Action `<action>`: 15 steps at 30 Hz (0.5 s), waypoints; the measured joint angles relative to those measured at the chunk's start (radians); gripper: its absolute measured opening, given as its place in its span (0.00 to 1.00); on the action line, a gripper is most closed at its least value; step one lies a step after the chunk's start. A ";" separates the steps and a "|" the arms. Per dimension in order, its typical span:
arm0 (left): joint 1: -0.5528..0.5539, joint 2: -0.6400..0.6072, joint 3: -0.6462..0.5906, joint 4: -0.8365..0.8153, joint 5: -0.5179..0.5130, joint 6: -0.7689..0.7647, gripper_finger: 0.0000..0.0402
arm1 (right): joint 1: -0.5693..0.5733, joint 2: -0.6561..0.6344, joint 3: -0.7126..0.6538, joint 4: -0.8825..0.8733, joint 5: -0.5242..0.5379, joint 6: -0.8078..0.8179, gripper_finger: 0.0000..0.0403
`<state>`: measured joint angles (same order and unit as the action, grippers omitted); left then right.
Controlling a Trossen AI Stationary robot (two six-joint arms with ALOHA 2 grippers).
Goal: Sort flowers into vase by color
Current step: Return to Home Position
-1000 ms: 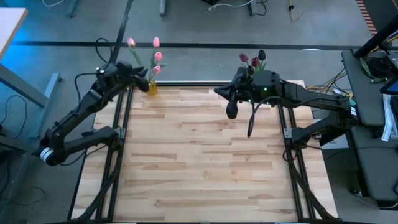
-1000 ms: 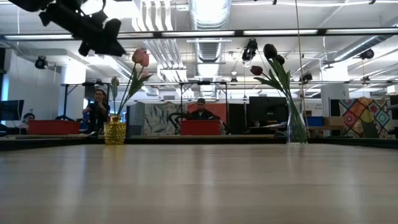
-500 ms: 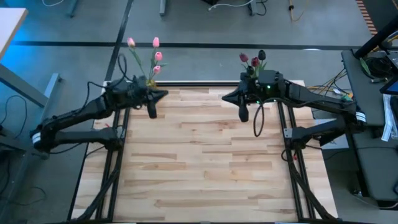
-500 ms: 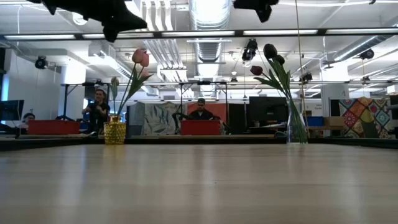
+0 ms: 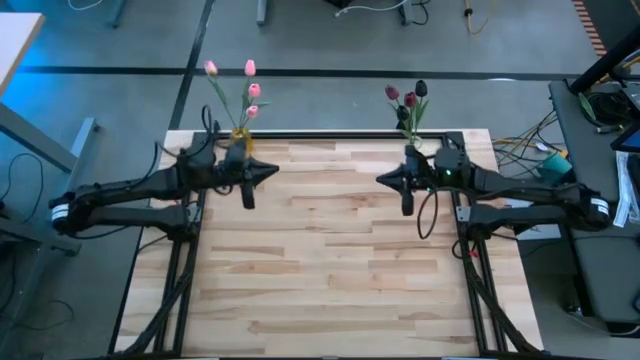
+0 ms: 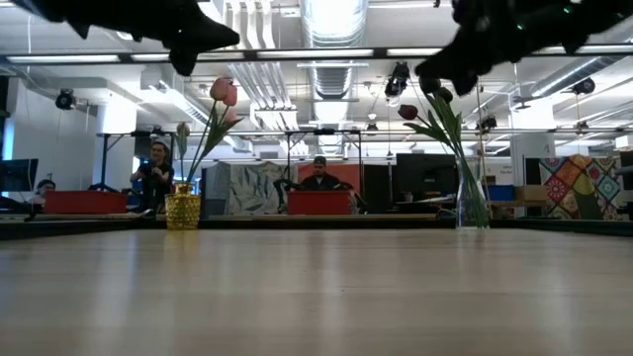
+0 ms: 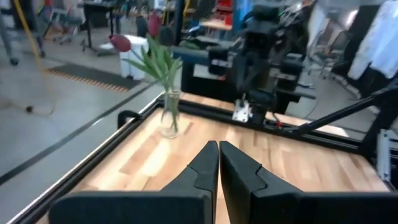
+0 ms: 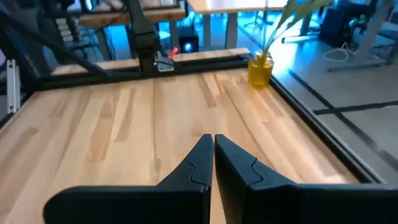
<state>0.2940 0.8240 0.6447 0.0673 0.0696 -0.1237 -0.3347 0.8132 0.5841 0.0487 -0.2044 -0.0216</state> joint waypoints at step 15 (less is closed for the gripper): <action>-0.062 -0.257 -0.413 0.232 -0.010 -0.034 0.00 | 0.003 -0.416 -0.426 0.129 0.154 0.088 0.02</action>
<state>0.2317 0.5666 0.2314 0.2993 0.0597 -0.1572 -0.3320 0.3967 0.1577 0.1774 -0.0506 0.0669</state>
